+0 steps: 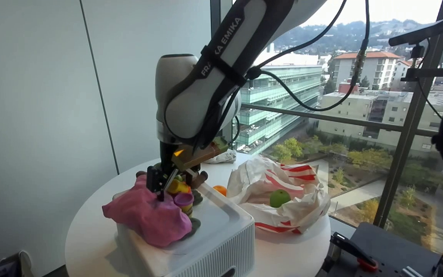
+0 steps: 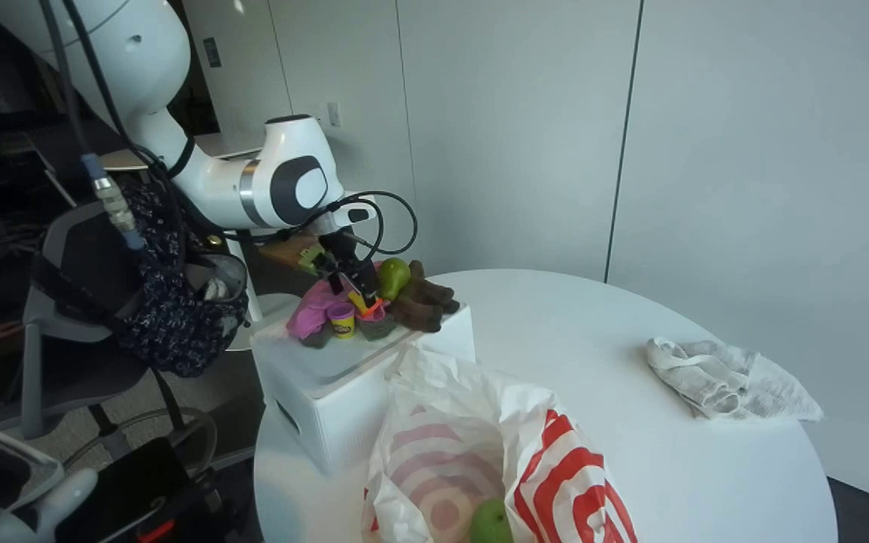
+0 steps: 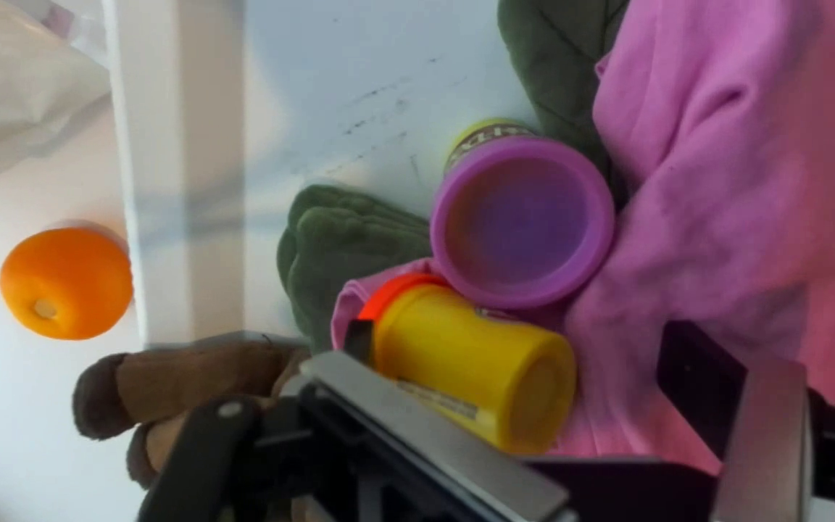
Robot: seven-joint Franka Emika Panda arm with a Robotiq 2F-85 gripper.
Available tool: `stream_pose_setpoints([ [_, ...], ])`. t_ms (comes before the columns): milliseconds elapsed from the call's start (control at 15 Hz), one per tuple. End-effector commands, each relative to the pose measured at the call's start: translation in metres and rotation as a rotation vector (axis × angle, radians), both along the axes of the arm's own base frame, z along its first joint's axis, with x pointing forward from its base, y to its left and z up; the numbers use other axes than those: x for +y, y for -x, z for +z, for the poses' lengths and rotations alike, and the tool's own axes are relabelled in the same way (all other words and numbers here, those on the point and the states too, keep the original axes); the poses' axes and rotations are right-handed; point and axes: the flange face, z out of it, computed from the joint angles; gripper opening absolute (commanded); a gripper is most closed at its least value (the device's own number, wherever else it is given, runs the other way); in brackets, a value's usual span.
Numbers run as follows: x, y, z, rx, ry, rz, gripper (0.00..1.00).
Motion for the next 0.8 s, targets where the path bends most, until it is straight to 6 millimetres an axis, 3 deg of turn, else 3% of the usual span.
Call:
stream_pose_setpoints([
  [0,0.005,-0.012,-0.005,-0.028,0.031,0.055,1.00],
  [200,0.007,-0.014,-0.005,-0.045,0.048,0.072,1.00],
  [267,0.007,-0.014,-0.004,-0.046,0.051,0.080,0.75],
  [400,0.007,-0.012,-0.003,-0.047,0.056,0.089,0.68],
  [733,-0.004,-0.008,-0.001,-0.053,0.082,0.093,0.29],
])
